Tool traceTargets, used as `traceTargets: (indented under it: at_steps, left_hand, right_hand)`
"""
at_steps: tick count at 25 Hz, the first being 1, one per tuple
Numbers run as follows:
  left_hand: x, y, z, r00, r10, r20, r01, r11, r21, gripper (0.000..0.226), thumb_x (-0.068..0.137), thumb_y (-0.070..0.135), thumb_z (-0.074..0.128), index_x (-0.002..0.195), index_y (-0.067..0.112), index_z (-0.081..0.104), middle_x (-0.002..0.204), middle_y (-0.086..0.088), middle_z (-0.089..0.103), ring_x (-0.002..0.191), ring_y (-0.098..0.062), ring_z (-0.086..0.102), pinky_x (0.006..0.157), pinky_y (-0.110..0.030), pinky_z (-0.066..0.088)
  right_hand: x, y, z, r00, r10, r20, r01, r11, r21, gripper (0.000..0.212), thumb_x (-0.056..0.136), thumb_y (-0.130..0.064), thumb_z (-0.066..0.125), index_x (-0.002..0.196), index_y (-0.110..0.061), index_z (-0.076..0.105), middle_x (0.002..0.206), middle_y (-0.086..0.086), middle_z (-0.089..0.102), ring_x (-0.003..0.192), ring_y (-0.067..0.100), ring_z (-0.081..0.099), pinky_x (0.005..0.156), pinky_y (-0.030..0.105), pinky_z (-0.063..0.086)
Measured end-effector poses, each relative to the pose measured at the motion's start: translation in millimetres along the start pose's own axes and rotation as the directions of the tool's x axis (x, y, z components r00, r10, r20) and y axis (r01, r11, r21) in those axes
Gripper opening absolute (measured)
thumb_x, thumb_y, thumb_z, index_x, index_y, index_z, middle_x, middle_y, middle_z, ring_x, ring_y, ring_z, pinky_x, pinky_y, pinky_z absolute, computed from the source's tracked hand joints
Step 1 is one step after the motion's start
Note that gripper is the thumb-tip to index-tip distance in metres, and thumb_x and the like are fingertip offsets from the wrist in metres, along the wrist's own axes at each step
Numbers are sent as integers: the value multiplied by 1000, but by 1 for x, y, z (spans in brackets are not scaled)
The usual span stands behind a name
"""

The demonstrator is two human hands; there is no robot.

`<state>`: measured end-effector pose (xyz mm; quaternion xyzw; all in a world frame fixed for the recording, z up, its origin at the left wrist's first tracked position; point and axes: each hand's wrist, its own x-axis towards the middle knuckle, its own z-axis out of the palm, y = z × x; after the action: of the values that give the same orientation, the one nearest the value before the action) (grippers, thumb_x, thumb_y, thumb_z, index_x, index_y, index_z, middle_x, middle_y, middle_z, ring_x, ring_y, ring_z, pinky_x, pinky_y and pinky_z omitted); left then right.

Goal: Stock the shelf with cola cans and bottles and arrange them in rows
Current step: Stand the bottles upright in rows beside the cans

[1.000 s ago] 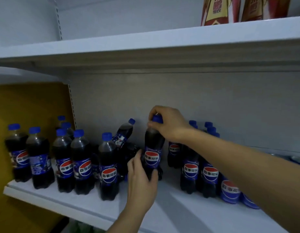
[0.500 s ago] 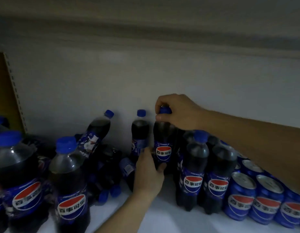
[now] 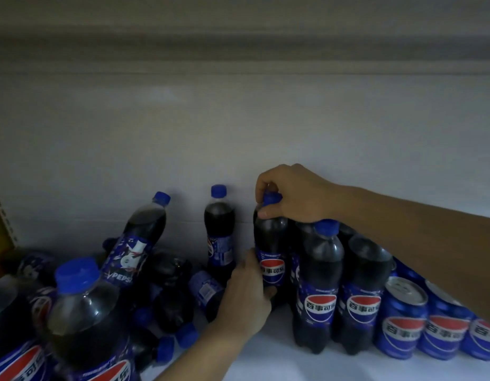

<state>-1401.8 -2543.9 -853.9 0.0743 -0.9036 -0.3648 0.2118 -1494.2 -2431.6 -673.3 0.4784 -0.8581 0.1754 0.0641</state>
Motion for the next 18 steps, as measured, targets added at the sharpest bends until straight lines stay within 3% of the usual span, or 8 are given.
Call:
traceTargets:
  at_steps: [4,9,11,13,15,18]
  left_hand:
    - [0,-1,-1,1000,-10,27,8,998,57,55,84,10,75,131,19,49,123,-3,68,113,-22,66,90,-29,53]
    - [-4,4,-6,999,-23,23,20,991,132,52,83,19,78,128,17,52,122,-7,70,113,-28,67,91,-38,55]
    - [-8,6,-9,999,-20,44,14,990,138,56,82,20,79,130,18,51,122,-7,70,114,-29,66,91,-38,55]
    - [-13,7,-16,996,-5,91,-8,990,138,64,82,21,78,136,21,46,125,-5,69,116,-28,65,93,-38,54]
    - [-19,11,-29,987,-40,153,8,979,206,60,87,21,73,137,21,42,131,-6,64,121,-29,61,97,-40,52]
    - [-44,3,-51,974,-69,218,-4,949,315,45,93,22,62,134,19,44,127,-4,55,119,-29,56,96,-41,49]
  right_hand:
    - [0,-4,3,999,1,49,4,996,-89,26,81,-36,81,98,-20,69,90,-11,59,87,13,59,76,28,48]
    - [-6,-13,1,994,46,104,-22,975,-221,27,90,-37,71,110,-21,64,104,-3,60,93,17,58,78,32,49]
    - [-17,-21,3,999,33,17,-25,940,-339,29,94,-39,64,119,-24,59,109,-2,53,102,20,53,85,37,47]
    - [-36,-34,7,979,-80,-185,3,923,-384,27,95,-36,59,120,-24,58,113,0,54,105,20,50,86,40,47]
    - [-62,-51,19,916,-180,-358,84,960,-269,17,94,-27,59,110,-22,61,106,0,57,96,19,53,78,39,50]
    - [-96,-66,65,921,-87,-379,95,996,1,10,92,-21,57,102,-24,59,99,-6,54,83,18,56,69,39,51]
